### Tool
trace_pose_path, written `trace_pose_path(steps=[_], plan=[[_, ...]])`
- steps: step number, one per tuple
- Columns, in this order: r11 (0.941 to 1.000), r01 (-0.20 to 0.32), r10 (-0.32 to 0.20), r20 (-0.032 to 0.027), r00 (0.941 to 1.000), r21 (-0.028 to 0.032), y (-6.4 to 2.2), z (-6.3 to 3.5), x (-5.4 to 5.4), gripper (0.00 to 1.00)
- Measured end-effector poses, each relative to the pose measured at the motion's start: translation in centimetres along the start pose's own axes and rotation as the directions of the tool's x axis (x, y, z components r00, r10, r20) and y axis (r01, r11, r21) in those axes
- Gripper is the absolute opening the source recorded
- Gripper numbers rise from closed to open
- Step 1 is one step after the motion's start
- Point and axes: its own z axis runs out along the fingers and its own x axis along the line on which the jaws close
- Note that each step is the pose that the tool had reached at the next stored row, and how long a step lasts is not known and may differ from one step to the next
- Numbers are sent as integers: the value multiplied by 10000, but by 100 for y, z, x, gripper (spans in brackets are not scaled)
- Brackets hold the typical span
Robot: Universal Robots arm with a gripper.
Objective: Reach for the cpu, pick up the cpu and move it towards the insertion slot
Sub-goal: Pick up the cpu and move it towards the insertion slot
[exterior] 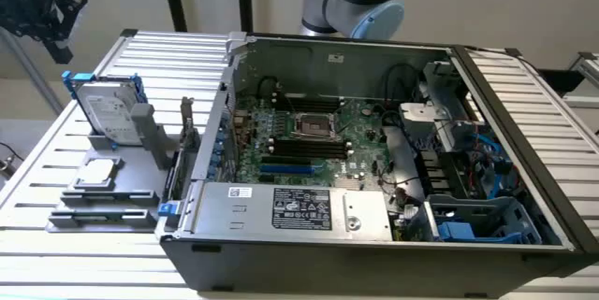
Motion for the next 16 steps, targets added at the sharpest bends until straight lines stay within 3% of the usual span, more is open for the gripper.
trace_pose_path(steps=[12,16], plan=[[10000,-1,1,-1,10000,1,-1,0,0,11],[10000,-1,1,-1,10000,0,-44,1,1,11]])
